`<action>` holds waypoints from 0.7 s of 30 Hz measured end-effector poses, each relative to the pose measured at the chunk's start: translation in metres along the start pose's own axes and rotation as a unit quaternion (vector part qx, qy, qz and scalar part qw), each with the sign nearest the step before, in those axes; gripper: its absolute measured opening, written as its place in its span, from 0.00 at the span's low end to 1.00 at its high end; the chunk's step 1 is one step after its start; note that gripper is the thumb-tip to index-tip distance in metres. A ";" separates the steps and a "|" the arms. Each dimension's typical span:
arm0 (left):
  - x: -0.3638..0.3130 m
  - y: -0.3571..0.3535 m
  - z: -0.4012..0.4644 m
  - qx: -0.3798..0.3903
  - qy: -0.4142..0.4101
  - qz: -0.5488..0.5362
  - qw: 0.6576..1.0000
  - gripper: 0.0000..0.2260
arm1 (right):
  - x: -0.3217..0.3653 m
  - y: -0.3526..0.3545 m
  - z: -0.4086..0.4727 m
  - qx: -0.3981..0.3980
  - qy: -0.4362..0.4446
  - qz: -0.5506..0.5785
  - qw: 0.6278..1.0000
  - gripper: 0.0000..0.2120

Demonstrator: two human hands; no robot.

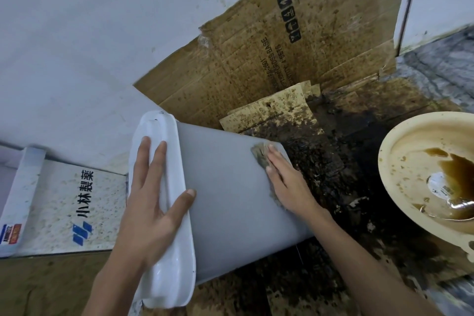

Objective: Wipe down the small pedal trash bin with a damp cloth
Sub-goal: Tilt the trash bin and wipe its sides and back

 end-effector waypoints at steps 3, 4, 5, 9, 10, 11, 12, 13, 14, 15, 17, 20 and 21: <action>0.004 0.001 -0.002 0.005 0.002 -0.008 1.000 0.38 | -0.025 0.012 -0.021 -0.062 -0.048 -0.008 0.997 0.20; 0.005 0.002 -0.002 0.004 0.002 -0.011 1.000 0.38 | -0.029 0.014 -0.014 -0.075 -0.065 -0.011 0.995 0.20; 0.006 0.002 -0.002 0.004 0.002 -0.015 1.000 0.38 | -0.030 0.014 -0.002 -0.078 -0.076 -0.012 0.994 0.20; 0.010 0.002 -0.003 0.006 0.008 -0.022 1.000 0.38 | -0.015 0.007 0.052 -0.082 -0.106 -0.011 0.991 0.21; 0.013 0.002 -0.003 0.005 0.009 -0.026 1.000 0.38 | -0.007 0.001 0.057 -0.079 -0.094 -0.021 0.992 0.20; 0.016 0.003 -0.003 0.005 0.012 -0.028 1.000 0.38 | 0.002 -0.006 0.057 -0.069 -0.076 -0.034 0.994 0.20; 0.019 0.003 -0.004 0.005 0.017 -0.028 0.999 0.38 | 0.010 -0.012 0.051 -0.055 -0.053 -0.043 0.996 0.20; 0.022 0.003 -0.005 0.006 0.022 -0.024 0.999 0.38 | 0.018 -0.018 0.041 -0.037 -0.032 -0.046 0.998 0.20; 0.025 0.003 -0.005 0.006 0.025 -0.020 0.999 0.38 | 0.024 -0.023 0.027 -0.022 -0.013 -0.045 0.999 0.21; 0.026 0.002 -0.006 0.008 0.026 -0.015 1.000 0.38 | 0.029 -0.027 0.010 -0.013 0.003 -0.041 0.999 0.21; 0.027 0.002 -0.005 0.005 0.034 -0.010 0.999 0.37 | 0.034 -0.031 -0.030 -0.021 0.014 -0.030 0.999 0.21; 0.021 0.002 -0.006 -0.018 0.076 -0.005 0.997 0.35 | 0.031 -0.029 -0.087 -0.095 -0.033 -0.013 0.995 0.20; 0.019 0.003 -0.007 -0.022 0.091 -0.002 0.996 0.35 | 0.030 -0.029 -0.099 -0.119 -0.049 -0.007 0.992 0.19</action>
Point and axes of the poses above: each hand's wrist, its own z-axis towards the middle knuckle, its own y-axis out of the back of the hand, x = y × z, the point moved 3 cm from there along z, towards the middle knuckle, and after that the axes turned 14 degrees about z, right-handed, at the moved point
